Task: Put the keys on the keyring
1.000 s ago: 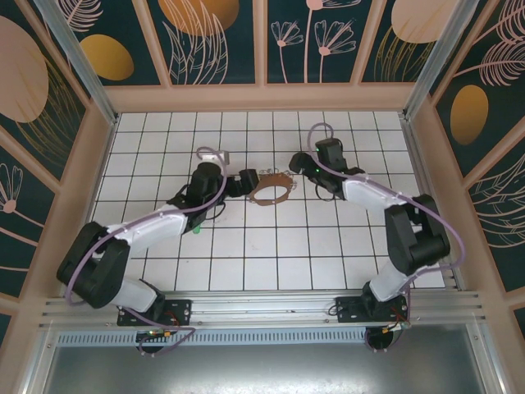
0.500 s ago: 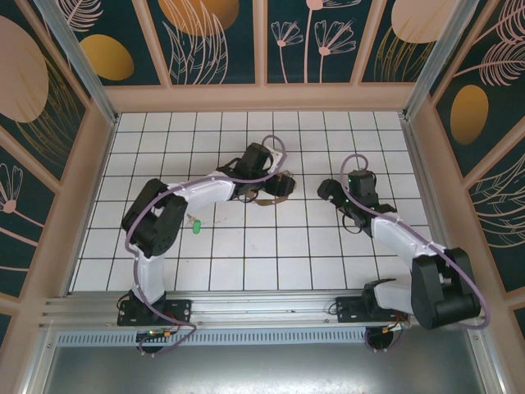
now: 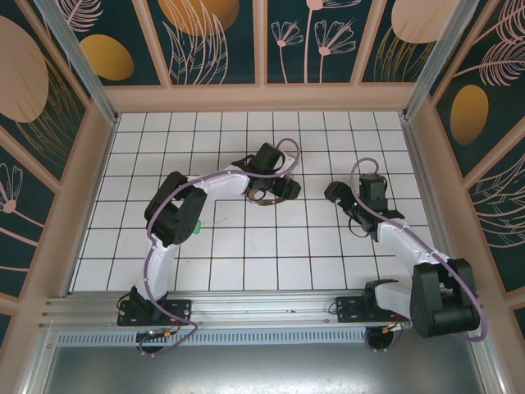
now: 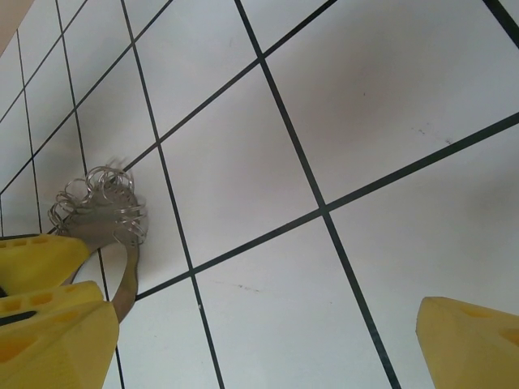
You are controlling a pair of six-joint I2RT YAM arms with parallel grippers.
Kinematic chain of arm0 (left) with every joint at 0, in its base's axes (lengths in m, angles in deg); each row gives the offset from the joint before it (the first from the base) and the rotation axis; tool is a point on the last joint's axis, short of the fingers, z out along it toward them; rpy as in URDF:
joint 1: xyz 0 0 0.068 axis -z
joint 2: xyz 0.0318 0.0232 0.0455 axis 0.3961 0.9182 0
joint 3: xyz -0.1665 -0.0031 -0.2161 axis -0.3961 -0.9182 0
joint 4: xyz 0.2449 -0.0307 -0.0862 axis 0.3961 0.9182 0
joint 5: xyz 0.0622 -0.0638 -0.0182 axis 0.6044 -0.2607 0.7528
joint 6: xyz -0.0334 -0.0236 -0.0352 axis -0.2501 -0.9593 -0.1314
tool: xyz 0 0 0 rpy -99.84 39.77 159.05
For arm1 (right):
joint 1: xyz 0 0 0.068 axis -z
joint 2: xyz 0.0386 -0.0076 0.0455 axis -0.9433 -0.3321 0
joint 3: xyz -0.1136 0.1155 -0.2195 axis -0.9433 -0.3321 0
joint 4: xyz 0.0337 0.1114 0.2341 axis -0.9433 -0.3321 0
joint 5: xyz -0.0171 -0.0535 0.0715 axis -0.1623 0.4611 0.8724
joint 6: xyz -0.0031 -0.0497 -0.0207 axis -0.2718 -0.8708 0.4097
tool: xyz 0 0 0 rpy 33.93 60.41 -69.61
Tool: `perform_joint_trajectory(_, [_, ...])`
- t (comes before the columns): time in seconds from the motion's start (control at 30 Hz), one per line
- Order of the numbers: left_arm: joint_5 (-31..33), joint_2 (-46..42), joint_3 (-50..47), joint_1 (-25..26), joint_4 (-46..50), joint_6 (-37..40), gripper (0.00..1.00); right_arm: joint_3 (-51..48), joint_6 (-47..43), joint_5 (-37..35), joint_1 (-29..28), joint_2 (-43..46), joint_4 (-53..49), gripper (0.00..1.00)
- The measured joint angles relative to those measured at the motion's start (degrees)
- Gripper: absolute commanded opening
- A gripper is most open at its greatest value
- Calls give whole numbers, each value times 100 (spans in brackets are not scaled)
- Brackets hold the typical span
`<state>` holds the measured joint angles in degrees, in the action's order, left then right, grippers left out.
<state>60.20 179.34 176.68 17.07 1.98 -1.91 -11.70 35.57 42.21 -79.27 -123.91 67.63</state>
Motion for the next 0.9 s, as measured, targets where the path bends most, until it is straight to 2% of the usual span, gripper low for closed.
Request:
perform_joint_trajectory(0.47, [-125,402,474,0,131,46,67,-11,20,42,46,0,76,95])
perform_joint_trajectory(0.9, [-393,402,474,0,103,42,66,-76,22,39,87,2,96,95])
